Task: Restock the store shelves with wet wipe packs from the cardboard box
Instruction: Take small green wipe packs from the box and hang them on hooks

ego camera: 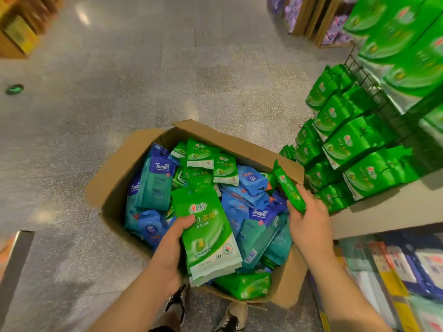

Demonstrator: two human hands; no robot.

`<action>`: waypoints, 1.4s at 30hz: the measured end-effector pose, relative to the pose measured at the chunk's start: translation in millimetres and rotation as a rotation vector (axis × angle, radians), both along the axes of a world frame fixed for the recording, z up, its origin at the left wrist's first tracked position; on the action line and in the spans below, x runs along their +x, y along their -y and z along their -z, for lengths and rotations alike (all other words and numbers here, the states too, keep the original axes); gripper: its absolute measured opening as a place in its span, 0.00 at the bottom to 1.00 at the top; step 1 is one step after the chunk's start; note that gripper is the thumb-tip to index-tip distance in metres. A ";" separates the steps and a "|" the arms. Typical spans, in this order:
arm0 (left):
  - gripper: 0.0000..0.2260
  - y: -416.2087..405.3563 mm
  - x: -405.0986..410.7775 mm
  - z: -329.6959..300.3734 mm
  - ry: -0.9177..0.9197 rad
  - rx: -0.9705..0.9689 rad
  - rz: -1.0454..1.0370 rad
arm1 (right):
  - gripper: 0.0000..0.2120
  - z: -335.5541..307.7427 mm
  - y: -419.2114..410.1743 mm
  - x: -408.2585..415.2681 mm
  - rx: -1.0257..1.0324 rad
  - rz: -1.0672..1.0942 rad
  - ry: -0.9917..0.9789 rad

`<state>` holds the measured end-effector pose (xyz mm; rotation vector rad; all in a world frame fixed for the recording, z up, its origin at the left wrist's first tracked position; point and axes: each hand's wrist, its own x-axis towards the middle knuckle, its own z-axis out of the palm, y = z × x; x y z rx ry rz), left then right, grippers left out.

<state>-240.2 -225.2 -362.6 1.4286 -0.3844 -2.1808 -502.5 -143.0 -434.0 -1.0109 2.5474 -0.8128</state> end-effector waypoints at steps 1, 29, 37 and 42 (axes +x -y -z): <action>0.14 -4.4 -3.7 -3.6 0.000 0.009 0.011 | 0.25 -18.1 -9.3 12.0 -0.095 -0.007 0.029; 0.19 -95.4 -63.4 -95.9 -0.287 -0.077 0.957 | 0.23 -203.0 -173.1 176.3 -0.262 0.604 0.362; 0.31 -190.9 -103.9 -115.1 -0.259 -0.130 1.213 | 0.10 -217.0 -278.8 165.5 -0.350 0.844 0.502; 0.20 -285.1 -125.5 -142.9 -0.293 -0.111 1.398 | 0.15 -230.9 -368.0 152.7 -0.485 0.953 0.469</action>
